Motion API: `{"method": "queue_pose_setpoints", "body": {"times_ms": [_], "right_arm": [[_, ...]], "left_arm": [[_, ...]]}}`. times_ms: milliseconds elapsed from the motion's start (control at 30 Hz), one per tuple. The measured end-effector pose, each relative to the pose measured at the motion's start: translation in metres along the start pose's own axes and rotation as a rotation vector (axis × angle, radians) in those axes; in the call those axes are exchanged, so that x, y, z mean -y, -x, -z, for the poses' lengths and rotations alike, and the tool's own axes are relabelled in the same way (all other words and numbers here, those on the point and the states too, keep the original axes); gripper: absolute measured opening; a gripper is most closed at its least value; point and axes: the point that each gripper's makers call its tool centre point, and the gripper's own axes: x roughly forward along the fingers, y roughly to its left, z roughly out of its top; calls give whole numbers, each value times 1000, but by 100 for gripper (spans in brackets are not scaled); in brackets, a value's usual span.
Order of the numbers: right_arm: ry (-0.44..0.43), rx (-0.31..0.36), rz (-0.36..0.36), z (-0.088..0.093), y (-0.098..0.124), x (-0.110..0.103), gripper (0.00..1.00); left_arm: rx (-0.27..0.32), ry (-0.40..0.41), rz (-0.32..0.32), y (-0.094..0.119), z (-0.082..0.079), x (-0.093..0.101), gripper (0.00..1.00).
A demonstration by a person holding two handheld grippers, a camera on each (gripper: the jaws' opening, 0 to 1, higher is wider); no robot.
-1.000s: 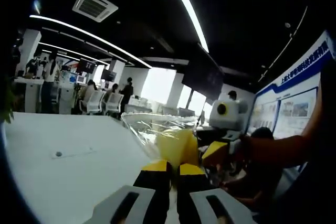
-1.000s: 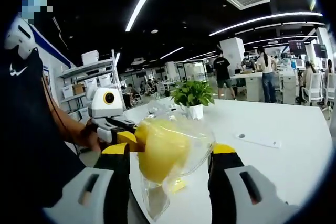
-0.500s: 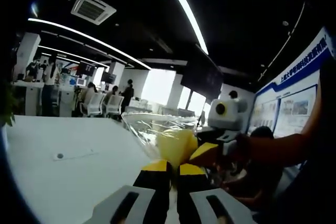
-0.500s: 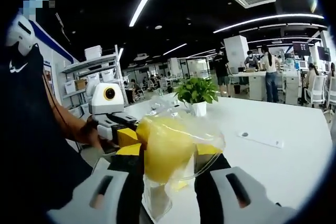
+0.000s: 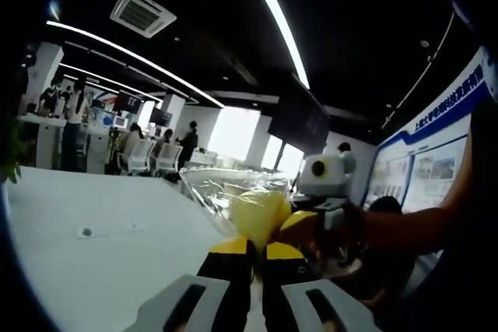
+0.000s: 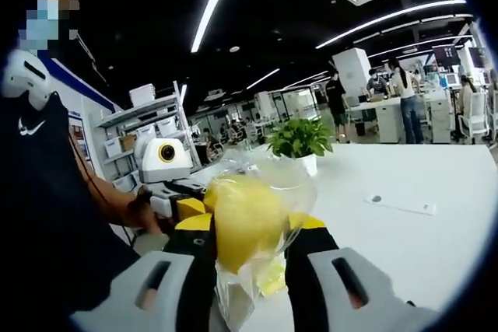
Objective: Compare the silicone blocks by pressing each to a similar depth, holding the contact briefly, and releasing to observe deformation and rebound differences across the visible hardness samples.
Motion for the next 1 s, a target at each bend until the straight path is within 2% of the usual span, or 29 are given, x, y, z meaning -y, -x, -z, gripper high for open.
{"method": "queue_pose_setpoints", "body": {"times_ms": [267,500,667,700,967,1000], "right_arm": [[21,-40,-22,4,0,-8,17],[40,-43,5,6,1,-9,11],[25,-35,14,5,3,-9,6],[-14,-46,17,7,3,-10,5],[3,-69,24,6,2,-11,0],[-36,-78,42,5,2,-9,0]], "left_arm": [[-17,-24,-2,1,3,1,1],[-36,-64,-22,-1,4,-1,2],[-38,-70,-30,-1,4,-3,3],[-40,-67,-28,-2,4,-3,4],[-39,-70,-28,-1,5,-3,7],[-36,-67,-31,-1,5,-3,7]]}}
